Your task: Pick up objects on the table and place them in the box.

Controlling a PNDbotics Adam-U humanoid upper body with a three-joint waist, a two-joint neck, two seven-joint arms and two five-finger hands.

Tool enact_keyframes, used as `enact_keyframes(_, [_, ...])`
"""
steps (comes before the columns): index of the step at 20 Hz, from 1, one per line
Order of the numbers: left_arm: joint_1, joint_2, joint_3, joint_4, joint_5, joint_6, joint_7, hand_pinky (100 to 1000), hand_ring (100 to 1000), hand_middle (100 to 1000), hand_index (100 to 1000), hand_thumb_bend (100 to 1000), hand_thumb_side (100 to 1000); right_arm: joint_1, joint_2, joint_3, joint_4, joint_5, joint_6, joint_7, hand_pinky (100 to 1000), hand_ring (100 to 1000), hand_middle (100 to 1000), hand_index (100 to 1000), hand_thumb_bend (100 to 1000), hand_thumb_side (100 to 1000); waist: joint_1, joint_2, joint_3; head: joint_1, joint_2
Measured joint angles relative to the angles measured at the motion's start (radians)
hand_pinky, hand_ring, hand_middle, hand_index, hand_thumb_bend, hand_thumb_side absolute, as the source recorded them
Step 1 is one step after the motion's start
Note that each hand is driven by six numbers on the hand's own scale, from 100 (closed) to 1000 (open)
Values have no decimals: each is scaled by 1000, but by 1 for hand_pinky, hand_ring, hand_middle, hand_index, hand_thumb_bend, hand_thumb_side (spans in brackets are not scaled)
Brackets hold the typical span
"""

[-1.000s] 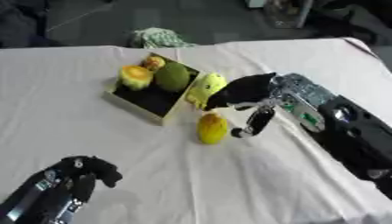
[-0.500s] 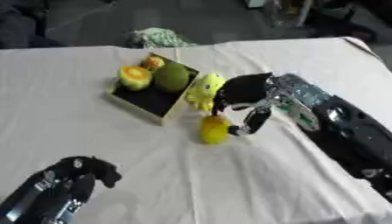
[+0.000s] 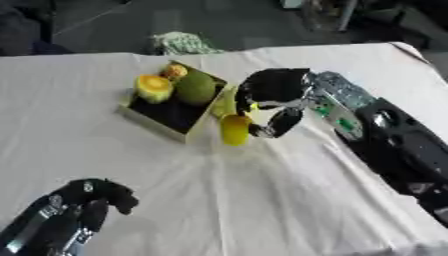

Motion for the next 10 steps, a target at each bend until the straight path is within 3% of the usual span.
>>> enact_keyframes(5, [0,0,0,0,0,0,0,716,678,513,728,100,674,-92,36,13,13,-98,14,45,721,700,489,603,100,219,3,0,11,-7,0])
enact_keyframes(10, [-1,-2,-1,0,2,1,-1,716,677,512,727,100,672,-149,81,21,66,-107,28,66,726,709,504,623,100,237,9,0,23,-16,0])
